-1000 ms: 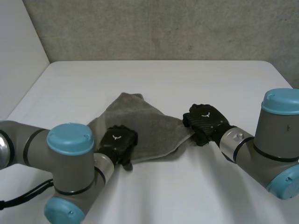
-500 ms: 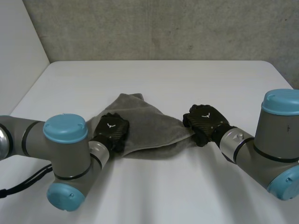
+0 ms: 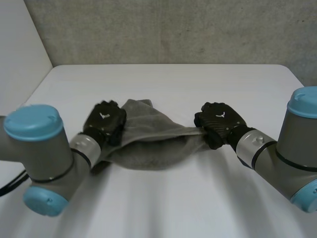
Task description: Fold the towel.
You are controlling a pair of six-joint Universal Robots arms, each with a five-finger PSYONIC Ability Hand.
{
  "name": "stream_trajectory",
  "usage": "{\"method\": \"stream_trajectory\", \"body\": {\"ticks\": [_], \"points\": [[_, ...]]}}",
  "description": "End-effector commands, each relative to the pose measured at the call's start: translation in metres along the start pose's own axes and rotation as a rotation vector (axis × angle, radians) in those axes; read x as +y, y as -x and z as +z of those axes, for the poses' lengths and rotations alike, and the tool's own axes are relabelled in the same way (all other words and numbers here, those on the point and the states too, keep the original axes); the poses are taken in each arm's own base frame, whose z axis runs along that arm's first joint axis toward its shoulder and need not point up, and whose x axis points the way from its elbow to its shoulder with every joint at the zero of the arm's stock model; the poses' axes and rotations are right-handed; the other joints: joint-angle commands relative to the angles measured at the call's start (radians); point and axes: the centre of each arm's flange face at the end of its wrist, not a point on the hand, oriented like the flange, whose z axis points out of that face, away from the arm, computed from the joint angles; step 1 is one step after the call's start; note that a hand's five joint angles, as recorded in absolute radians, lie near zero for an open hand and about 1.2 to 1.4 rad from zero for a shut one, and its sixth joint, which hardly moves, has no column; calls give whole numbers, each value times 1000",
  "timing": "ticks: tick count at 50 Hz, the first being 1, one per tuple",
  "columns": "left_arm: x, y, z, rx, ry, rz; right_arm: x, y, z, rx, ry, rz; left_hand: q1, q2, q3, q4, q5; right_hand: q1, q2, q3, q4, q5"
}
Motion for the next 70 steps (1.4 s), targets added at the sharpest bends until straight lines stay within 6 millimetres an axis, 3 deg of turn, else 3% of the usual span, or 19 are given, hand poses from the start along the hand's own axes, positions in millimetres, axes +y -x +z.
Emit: {"method": "stream_trajectory", "body": {"ticks": [1,4,6,13,14,15,17,23,29,31,35,37,39,42,46,48,61,70], "points": [[-19,29,24,-53,-70,0,-3,16,4,-37,-22,-15,142,93,-51,-59,85,122,122,-42,-76,80],[-18,29,32,-44,-72,2,-4,21,6,-45,-37,-17,142,93,-51,-59,85,122,122,-42,-76,80],[-4,34,49,-47,-41,5,-5,28,13,-52,-74,-8,142,93,-51,-59,85,122,122,-42,-76,80],[17,34,62,-44,12,71,1,38,21,-67,-83,8,142,93,-51,-59,85,122,122,-42,-76,80],[20,31,62,-38,20,88,3,40,22,-71,-79,8,-119,-168,-51,-59,-177,122,122,-42,-76,80],[20,31,62,-38,20,88,3,40,22,-71,-79,8,-122,-170,-51,-59,-179,122,122,-42,-76,80],[25,29,61,-40,37,106,4,40,22,-73,-76,9,-543,-592,-51,-59,-600,122,122,-42,-76,80],[26,28,57,-35,53,100,5,40,23,-71,-73,8,-697,-746,-51,-59,-755,122,122,-42,-76,80],[18,32,46,-47,51,95,5,40,22,-63,-71,7,-720,-769,-51,-59,-778,122,122,-42,-76,80],[5,29,32,-39,27,93,6,39,22,-56,-69,7,-726,-775,-51,-59,-784,122,122,-42,-76,80],[1,20,18,-15,25,91,5,38,23,-44,-67,7,-750,-799,-51,-59,-808,122,122,-42,-76,80],[-2,9,11,12,17,88,6,37,23,-36,-66,7,-759,-808,-51,-59,-816,122,122,-42,-76,80],[-3,-18,-2,80,8,79,6,36,22,-27,-60,12,-765,-813,-51,-59,-822,122,122,-42,-76,80],[1,-33,-8,116,12,64,5,36,22,-24,-61,15,-765,-813,-51,-59,-822,122,122,-42,-76,80],[4,-41,-5,130,-8,64,4,35,21,-20,-63,15,-762,-811,-51,-59,-819,122,122,-42,-76,80],[13,-46,5,122,-26,70,2,35,19,-19,-64,14,-750,-799,-51,-59,-808,122,122,-42,-76,80],[15,-53,49,-2,-111,78,2,37,7,-31,-46,20,-741,-790,-51,-59,-799,122,122,-42,-76,80],[20,-57,52,8,-102,71,0,34,4,-23,-52,22,-638,-687,-51,-59,-696,122,122,-42,-76,80]]}}
